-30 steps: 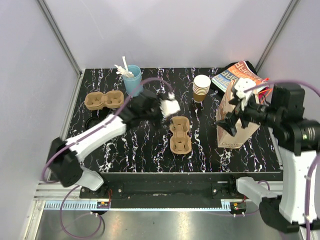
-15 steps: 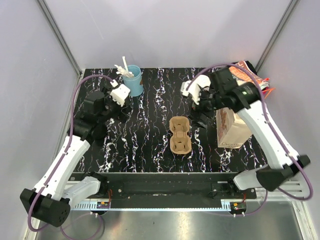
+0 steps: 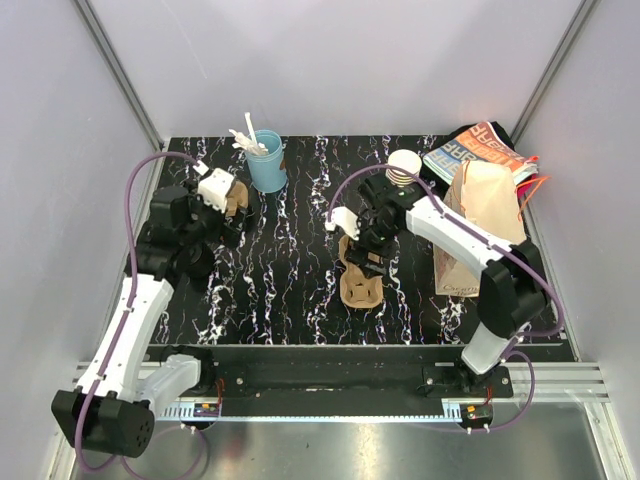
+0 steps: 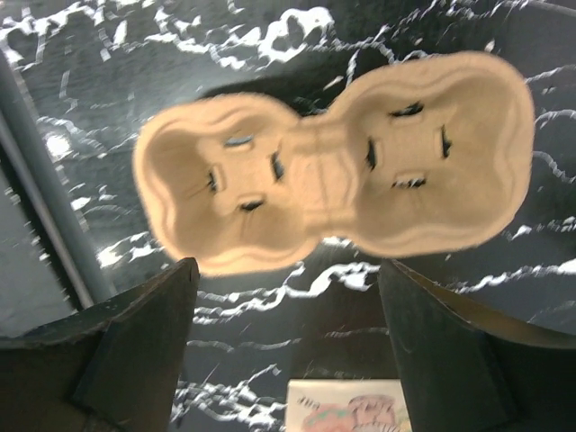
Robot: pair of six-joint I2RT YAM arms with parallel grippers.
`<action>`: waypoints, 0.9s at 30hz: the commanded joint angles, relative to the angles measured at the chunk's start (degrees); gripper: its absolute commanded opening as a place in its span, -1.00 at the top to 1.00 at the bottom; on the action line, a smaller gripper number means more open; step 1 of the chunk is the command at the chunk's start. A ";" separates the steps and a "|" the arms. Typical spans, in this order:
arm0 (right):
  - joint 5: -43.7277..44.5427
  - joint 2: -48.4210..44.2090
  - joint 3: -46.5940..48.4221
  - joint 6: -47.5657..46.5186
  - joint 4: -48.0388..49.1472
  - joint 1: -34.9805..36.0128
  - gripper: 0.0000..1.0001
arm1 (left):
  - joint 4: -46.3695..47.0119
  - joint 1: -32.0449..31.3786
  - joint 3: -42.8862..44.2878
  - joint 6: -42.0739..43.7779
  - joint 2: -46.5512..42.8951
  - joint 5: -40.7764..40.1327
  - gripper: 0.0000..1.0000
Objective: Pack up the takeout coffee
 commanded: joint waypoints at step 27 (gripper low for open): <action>8.18 14.40 -1.17 -6.89 10.61 4.94 -0.61 | 3.05 5.46 -0.82 -3.28 -1.02 9.13 -0.98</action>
